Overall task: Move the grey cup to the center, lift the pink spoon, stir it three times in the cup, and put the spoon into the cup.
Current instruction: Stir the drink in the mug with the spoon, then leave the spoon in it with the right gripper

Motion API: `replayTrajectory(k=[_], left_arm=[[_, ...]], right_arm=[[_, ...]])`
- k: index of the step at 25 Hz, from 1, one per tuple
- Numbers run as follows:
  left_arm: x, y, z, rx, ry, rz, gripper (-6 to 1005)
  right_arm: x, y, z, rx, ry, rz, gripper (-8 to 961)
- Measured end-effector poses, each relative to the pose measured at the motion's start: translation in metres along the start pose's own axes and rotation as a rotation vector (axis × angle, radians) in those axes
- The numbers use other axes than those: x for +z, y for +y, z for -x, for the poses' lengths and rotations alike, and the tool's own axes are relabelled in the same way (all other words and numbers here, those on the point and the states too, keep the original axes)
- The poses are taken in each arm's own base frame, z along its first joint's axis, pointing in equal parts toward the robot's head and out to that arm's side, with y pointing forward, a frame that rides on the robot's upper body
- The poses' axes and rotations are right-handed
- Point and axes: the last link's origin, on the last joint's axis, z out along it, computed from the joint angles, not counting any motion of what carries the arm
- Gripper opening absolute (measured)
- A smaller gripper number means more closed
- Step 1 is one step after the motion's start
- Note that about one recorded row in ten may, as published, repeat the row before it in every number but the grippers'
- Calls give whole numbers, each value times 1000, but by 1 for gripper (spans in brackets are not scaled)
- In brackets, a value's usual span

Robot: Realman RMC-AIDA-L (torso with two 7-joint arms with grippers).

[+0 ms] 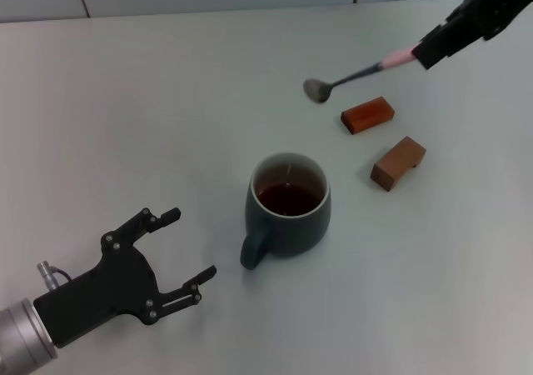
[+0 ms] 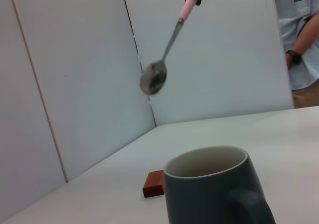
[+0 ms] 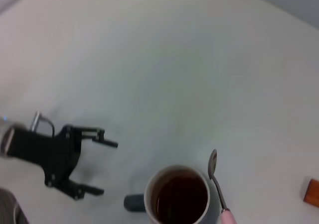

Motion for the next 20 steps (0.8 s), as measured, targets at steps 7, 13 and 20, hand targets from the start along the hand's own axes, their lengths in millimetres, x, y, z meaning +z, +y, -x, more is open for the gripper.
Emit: replayTrajectory(k=[7,13,20], left_arm=[[0,0,0,-2,0,1,847],[1,0,0,-2,0,1,847],[0,0,0,-2,1,1,846]], right_arm=[[11,5,17,-32,96,6,127],[31,9,22,-37,177,39,128],[59,10,27,-50,236,56,129]])
